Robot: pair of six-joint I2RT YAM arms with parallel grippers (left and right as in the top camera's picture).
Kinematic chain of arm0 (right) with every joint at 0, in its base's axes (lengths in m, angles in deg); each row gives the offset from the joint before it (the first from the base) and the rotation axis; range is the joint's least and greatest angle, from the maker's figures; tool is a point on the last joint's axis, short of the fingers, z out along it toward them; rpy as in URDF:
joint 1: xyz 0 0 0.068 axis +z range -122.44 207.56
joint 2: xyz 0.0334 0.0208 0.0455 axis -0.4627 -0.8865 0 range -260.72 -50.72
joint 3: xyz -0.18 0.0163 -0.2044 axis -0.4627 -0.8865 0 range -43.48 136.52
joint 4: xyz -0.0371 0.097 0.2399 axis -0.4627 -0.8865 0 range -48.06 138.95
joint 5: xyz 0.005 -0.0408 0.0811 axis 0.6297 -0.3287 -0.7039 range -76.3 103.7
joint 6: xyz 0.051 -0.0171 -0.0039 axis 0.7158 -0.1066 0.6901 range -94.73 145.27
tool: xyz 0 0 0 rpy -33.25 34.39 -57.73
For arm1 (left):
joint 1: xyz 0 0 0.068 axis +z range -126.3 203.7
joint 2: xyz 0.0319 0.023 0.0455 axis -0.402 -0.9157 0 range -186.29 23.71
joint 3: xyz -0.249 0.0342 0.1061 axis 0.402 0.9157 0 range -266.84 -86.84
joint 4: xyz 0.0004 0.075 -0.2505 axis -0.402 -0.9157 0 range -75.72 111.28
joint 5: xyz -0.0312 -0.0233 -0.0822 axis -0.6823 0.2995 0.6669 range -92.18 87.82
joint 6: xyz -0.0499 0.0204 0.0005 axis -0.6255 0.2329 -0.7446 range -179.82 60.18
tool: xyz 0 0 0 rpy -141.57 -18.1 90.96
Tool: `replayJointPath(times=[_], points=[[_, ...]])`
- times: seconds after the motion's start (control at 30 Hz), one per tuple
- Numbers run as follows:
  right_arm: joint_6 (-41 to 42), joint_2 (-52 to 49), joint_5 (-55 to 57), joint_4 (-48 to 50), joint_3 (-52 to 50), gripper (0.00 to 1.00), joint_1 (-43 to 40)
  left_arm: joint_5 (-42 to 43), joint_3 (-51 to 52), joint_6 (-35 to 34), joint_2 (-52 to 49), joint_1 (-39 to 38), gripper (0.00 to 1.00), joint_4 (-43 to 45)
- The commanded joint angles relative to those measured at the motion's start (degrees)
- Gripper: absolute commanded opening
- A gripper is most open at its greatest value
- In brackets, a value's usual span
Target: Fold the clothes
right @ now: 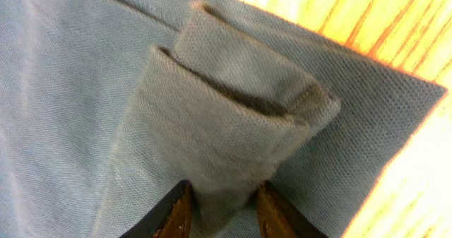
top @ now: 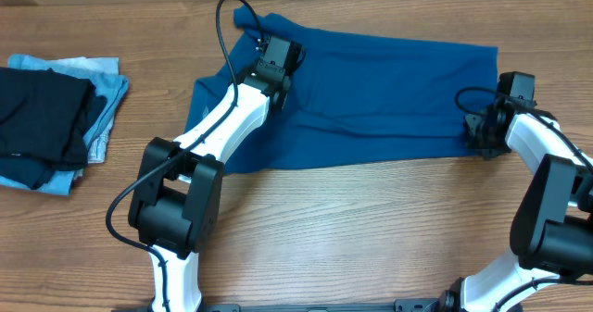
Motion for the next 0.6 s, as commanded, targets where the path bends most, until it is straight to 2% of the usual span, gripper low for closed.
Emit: replayJointPath(times=[0.0,0.03,0.13,0.33,0.57], points=[[0.4,0.3,0.6,2.0,-0.3,0.17,-0.1,-0.9,-1.5,-0.8,0.3,0.4,0.23,0.0],[0.4,0.3,0.6,2.3,-0.3,0.11,-0.1,-0.9,-1.5,-0.8,0.3,0.4,0.23,-0.1],[-0.6,0.3,0.5,2.4,0.6,0.04,-0.1,-0.9,-1.5,-0.8,0.3,0.4,0.23,0.0],[-3.1,0.3,-0.5,-0.3,7.7,0.04,0.0,-0.9,-1.5,-0.8,0.3,0.4,0.25,-0.5],[-3.1,0.3,-0.5,9.6,8.2,0.04,0.0,-0.9,-1.5,-0.8,0.3,0.4,0.27,-0.9]])
